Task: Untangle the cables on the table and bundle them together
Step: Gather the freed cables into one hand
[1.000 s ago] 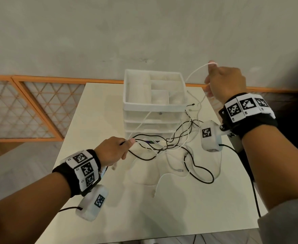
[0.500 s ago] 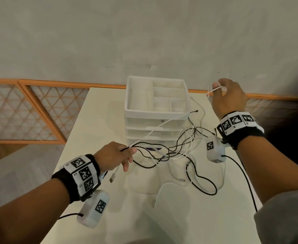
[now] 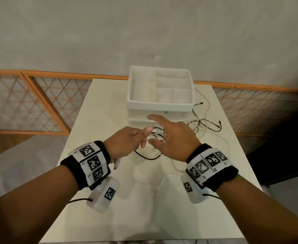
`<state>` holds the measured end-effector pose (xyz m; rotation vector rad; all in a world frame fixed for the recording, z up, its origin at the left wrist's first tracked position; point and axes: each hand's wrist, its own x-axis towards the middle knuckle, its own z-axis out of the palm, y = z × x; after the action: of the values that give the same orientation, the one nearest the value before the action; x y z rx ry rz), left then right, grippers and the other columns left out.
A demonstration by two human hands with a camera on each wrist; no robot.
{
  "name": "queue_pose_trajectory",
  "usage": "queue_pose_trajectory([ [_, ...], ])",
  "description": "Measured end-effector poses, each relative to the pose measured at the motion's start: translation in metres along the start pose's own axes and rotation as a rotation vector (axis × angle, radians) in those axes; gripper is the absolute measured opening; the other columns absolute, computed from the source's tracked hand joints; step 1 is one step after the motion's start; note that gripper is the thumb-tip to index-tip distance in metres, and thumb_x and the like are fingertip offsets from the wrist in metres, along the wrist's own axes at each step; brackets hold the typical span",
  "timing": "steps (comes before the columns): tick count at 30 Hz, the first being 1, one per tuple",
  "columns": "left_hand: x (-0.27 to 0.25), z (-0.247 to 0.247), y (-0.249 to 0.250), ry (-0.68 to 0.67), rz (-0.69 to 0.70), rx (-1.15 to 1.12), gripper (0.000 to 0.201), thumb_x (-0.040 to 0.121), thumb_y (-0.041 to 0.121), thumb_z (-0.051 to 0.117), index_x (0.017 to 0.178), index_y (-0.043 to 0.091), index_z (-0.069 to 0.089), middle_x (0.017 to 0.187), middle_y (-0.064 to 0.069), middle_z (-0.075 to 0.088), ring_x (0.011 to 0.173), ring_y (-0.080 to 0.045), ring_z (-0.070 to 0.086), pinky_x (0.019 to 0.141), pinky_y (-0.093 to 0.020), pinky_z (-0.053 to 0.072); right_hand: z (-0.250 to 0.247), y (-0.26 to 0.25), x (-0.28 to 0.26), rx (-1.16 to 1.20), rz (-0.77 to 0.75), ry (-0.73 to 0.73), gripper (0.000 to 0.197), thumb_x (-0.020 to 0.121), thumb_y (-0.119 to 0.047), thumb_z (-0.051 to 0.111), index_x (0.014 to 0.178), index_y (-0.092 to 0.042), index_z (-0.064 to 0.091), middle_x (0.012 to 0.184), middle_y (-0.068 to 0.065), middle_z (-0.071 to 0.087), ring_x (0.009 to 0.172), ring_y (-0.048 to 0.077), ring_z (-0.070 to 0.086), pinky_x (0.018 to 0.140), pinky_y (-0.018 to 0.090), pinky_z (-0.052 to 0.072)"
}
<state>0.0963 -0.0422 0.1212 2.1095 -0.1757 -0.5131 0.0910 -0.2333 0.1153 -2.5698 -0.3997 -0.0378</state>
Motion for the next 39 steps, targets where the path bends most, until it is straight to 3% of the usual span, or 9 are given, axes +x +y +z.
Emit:
queue_pose_trajectory([
  [8, -0.035, -0.016, -0.008, -0.019, 0.072, 0.056, 0.052, 0.1, 0.05, 0.044, 0.079, 0.014, 0.075, 0.05, 0.009, 0.031, 0.039, -0.011, 0.029, 0.032, -0.016, 0.033, 0.002, 0.047, -0.005, -0.056, 0.388, -0.509, 0.014, 0.088, -0.03, 0.061, 0.079, -0.019, 0.063, 0.063, 0.001, 0.067, 0.049, 0.015, 0.066, 0.055, 0.03, 0.057],
  [11, -0.045, -0.011, -0.026, -0.084, 0.031, 0.151, 0.041, 0.102, 0.042, 0.046, 0.088, 0.016, 0.074, 0.051, 0.009, 0.037, 0.037, -0.006, 0.04, 0.038, -0.012, 0.036, -0.021, 0.078, 0.002, -0.237, 0.431, -0.059, 0.004, 0.079, -0.028, 0.058, 0.076, -0.029, 0.061, 0.081, 0.003, 0.071, 0.083, 0.031, 0.068, 0.072, 0.037, 0.057],
  [14, -0.038, 0.009, -0.053, -0.094, -0.07, 0.237, 0.03, 0.101, 0.028, 0.047, 0.084, 0.018, 0.069, 0.061, 0.011, 0.053, 0.05, 0.001, 0.05, 0.045, -0.01, 0.037, -0.016, 0.072, 0.002, -0.109, 0.225, 0.465, 0.017, 0.078, -0.017, 0.066, 0.091, -0.028, 0.066, 0.081, -0.001, 0.072, 0.073, 0.027, 0.064, 0.07, 0.033, 0.053],
  [18, -0.026, 0.017, -0.09, -0.015, -0.226, 0.277, 0.027, 0.095, 0.027, 0.055, 0.072, 0.021, 0.068, 0.069, 0.011, 0.066, 0.065, -0.011, 0.063, 0.07, -0.027, 0.05, 0.022, 0.091, -0.001, -0.11, 0.411, -0.008, 0.012, 0.08, -0.026, 0.061, 0.087, -0.035, 0.058, 0.094, 0.0, 0.069, 0.09, 0.03, 0.065, 0.073, 0.031, 0.044],
  [21, -0.023, 0.016, -0.092, 0.033, -0.205, 0.294, 0.028, 0.096, 0.036, 0.059, 0.076, 0.017, 0.069, 0.071, 0.003, 0.067, 0.073, -0.022, 0.063, 0.079, -0.034, 0.054, 0.03, 0.095, -0.016, -0.015, 0.386, 0.168, 0.033, 0.084, -0.019, 0.064, 0.113, -0.033, 0.06, 0.092, 0.002, 0.068, 0.094, 0.036, 0.066, 0.081, 0.034, 0.047],
  [25, -0.014, 0.017, -0.093, 0.189, -0.208, 0.179, 0.033, 0.096, 0.033, 0.06, 0.085, 0.004, 0.071, 0.078, -0.017, 0.069, 0.077, -0.034, 0.063, 0.075, -0.036, 0.053, 0.06, 0.063, -0.038, 0.081, 0.369, 0.018, 0.102, 0.084, -0.022, 0.07, 0.151, -0.049, -0.002, 0.141, 0.008, 0.051, 0.117, 0.033, 0.06, 0.1, 0.046, 0.049],
  [30, -0.008, 0.009, -0.099, 0.217, -0.278, -0.034, 0.034, 0.094, 0.029, 0.065, 0.069, 0.005, 0.063, 0.061, -0.005, 0.053, 0.058, -0.024, 0.045, 0.064, -0.031, 0.039, 0.118, 0.045, -0.067, -0.092, 0.217, -0.19, 0.031, 0.089, -0.03, 0.06, 0.12, -0.028, 0.056, 0.116, -0.004, 0.058, 0.097, 0.02, 0.061, 0.09, 0.039, 0.051],
  [34, -0.013, 0.002, -0.083, 0.113, -0.235, -0.012, 0.048, 0.095, 0.031, 0.063, 0.058, 0.017, 0.035, 0.052, 0.002, 0.035, 0.048, -0.017, 0.031, 0.053, -0.031, 0.028, 0.153, 0.036, -0.074, -0.393, 0.184, -0.521, 0.034, 0.09, -0.034, 0.058, 0.12, -0.018, 0.059, 0.127, 0.003, 0.05, 0.119, 0.025, 0.048, 0.101, 0.039, 0.037],
  [39, -0.017, -0.002, -0.066, 0.116, -0.235, -0.133, 0.043, 0.1, 0.046, 0.049, 0.08, 0.009, 0.061, 0.065, -0.002, 0.039, 0.049, -0.016, 0.032, 0.048, -0.025, 0.029, 0.162, 0.024, -0.07, -0.548, 0.129, -0.442, 0.024, 0.087, -0.029, 0.05, 0.102, -0.015, 0.062, 0.108, 0.005, 0.062, 0.107, 0.027, 0.052, 0.092, 0.041, 0.034],
])
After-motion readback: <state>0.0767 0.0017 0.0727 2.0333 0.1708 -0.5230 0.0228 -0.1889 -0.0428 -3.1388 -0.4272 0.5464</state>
